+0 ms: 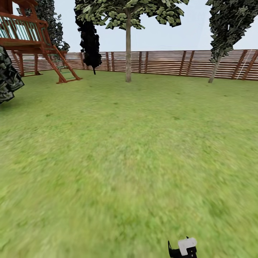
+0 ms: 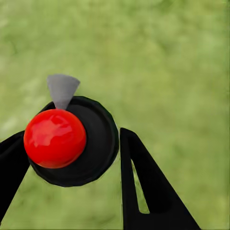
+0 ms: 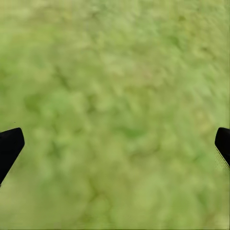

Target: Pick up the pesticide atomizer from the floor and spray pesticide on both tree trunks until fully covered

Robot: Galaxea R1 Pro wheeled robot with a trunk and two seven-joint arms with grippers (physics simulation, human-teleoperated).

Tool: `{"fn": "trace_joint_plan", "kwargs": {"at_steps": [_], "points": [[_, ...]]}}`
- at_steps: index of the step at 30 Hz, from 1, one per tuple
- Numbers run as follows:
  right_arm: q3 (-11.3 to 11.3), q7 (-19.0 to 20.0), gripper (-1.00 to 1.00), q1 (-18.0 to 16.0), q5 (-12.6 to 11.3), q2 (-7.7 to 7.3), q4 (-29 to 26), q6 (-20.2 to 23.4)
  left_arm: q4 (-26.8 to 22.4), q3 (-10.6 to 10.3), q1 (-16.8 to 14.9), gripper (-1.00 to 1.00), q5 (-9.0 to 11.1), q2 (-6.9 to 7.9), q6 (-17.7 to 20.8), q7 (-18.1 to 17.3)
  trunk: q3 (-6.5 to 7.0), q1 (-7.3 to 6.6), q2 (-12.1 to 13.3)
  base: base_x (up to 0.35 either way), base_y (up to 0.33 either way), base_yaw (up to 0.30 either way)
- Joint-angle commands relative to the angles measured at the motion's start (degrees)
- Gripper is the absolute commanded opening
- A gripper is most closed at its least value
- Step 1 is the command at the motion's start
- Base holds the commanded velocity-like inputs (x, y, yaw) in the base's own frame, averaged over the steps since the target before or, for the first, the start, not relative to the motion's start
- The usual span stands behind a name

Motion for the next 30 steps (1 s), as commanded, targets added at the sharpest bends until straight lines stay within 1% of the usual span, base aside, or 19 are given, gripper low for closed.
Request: {"fn": "trace_joint_plan", "kwargs": {"at_steps": [1,30], "points": [[-0.4,-0.2,1.00,0.0,0.6,0.01,0.1,-0.2,0.1,0.3,0.0,-1.00,-0.2,0.00,-0.2,0.0,-0.05,0.03,0.0,0.336,0.000,0.000],[-0.4,-0.2,1.00,0.0,0.6,0.00,0.1,-0.2,0.1,0.3,0.0,-1.00,-0.2,0.00,-0.2,0.0,-0.05,0.03,0.0,0.336,0.000,0.000]]}}
